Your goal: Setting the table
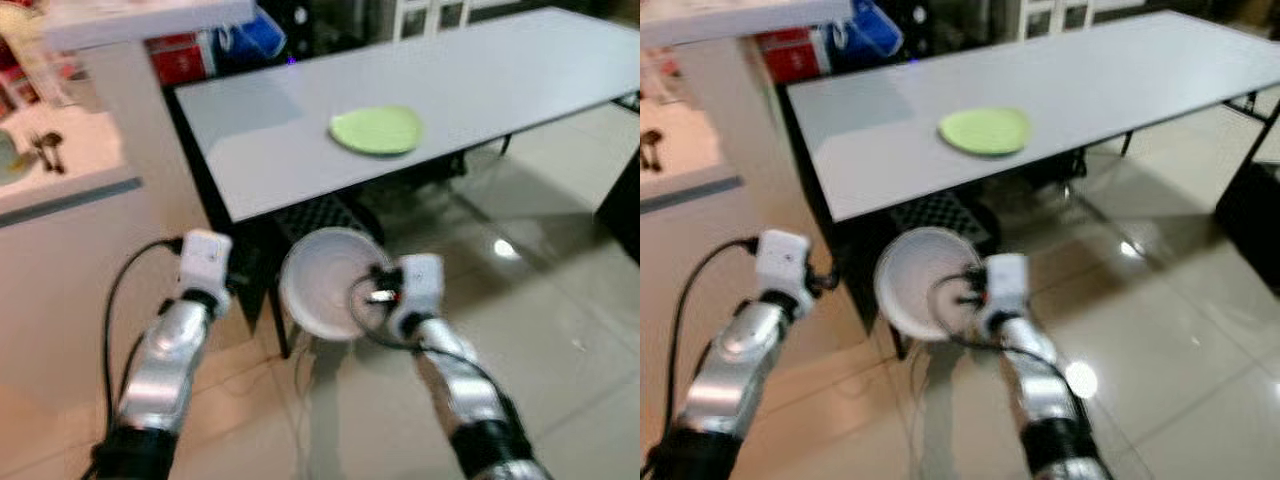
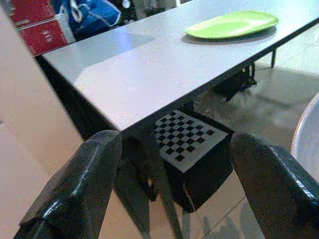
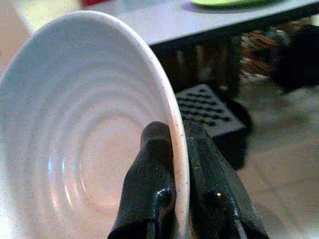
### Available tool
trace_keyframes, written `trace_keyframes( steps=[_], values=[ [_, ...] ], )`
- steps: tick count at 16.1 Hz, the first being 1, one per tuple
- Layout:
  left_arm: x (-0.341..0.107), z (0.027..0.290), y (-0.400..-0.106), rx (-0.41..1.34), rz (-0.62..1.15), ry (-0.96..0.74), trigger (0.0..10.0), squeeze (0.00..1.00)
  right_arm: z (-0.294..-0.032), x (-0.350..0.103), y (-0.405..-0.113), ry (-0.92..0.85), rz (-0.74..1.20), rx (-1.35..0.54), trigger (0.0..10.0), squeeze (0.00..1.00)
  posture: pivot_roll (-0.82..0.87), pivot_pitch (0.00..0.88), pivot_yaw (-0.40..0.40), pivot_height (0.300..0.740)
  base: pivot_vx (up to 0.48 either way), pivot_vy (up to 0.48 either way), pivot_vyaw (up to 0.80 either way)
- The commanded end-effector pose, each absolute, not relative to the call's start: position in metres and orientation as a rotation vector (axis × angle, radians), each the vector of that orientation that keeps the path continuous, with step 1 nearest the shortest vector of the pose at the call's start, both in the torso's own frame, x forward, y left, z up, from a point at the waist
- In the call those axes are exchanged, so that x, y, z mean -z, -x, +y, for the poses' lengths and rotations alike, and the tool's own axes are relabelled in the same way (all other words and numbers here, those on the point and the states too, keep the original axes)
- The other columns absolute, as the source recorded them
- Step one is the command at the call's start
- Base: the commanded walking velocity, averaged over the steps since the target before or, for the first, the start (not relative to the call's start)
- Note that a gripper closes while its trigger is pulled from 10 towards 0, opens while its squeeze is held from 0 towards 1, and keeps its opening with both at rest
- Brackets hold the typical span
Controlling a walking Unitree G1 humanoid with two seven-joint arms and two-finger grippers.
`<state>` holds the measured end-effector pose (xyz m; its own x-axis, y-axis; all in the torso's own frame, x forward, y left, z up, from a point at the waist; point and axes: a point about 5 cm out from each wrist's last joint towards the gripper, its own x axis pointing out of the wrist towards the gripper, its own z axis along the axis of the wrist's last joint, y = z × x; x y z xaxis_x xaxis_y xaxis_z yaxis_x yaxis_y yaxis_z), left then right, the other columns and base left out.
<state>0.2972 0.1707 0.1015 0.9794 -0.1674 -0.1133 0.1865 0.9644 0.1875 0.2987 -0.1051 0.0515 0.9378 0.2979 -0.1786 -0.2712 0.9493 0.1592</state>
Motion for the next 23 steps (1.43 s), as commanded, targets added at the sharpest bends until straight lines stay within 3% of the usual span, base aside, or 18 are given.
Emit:
trace_keyframes(
  steps=[1,16,23],
  values=[
    [-0.1027,0.18,-0.2974,0.15,0.105,-0.238,10.0,0.0,-0.0894,-0.0605,-0.3005,-0.151,0.158,-0.34,0.0,0.0,0.16,0.0,0.08,0.74,0.458,0.0,0.0],
    [-0.1039,0.1785,-0.3032,0.145,0.104,-0.322,10.0,0.0,-0.0868,-0.0608,-0.2977,-0.149,0.153,-0.345,0.0,0.0,0.14,0.0,0.093,0.74,0.458,-0.02,0.0],
    [-0.1043,0.1781,-0.3036,0.137,0.088,-0.329,10.0,0.0,-0.0866,-0.066,-0.2995,-0.133,0.133,-0.358,0.0,0.0,0.14,0.0,0.094,0.74,0.169,-0.214,0.0]
  ],
)
